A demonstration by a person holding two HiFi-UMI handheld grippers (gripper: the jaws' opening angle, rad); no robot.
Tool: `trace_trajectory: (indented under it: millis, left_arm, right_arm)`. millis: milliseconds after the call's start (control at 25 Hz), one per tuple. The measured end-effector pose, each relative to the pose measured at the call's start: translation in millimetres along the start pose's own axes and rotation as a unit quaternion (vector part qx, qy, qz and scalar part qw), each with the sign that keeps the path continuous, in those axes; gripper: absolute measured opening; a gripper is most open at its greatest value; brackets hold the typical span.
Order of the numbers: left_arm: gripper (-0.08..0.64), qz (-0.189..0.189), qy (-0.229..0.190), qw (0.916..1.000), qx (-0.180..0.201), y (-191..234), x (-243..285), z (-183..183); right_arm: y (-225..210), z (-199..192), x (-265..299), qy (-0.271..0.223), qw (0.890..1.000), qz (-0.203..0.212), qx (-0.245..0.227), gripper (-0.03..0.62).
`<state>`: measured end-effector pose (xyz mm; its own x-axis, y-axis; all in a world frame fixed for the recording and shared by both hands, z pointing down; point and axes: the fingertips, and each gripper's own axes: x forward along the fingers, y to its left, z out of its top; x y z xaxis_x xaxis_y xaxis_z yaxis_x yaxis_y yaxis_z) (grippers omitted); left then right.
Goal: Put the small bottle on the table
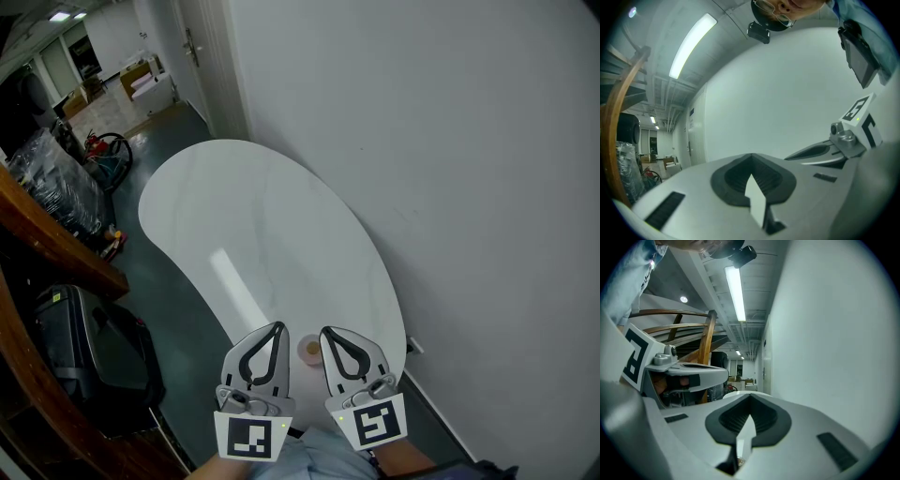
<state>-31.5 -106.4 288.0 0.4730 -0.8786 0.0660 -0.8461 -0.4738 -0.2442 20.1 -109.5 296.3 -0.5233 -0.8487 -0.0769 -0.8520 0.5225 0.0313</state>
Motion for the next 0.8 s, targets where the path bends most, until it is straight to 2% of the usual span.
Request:
trace_trajectory:
  millis: [200, 320, 440, 480, 800]
  left_arm:
    - [0.0, -0.022, 0.002, 0.9976, 0.066, -3.9, 2.0, 3.8]
    - [0.0, -0.005, 0.003, 0.9998, 0.02, -2.4, 1.1, 0.5]
    - [0.0, -0.022, 0.004, 0.9972, 0.071, -3.8, 1.2, 3.0]
    - [0.0, -0.024, 0.005, 0.9967, 0.077, -3.9, 1.3, 3.3]
    - [0.0, -0.025, 0.003, 0.997, 0.073, -1.4, -0.3, 2.1]
  right_arm:
    - [-3.7, 0.0, -1.3, 0.001, 1.0, -0.002, 0.008, 0.0]
    - [-4.9, -1.4, -1.4, 0.001, 1.0, -0.002, 0.009, 0.0]
    - [-4.9, -2.4, -2.0, 0.003, 1.0, -0.003, 0.01, 0.0]
    - [-5.1, -2.4, -2.0, 0.003, 1.0, -0.003, 0.01, 0.0]
    - [-3.7, -4.3, -0.9, 0.005, 1.0, -0.008, 0.012, 0.0]
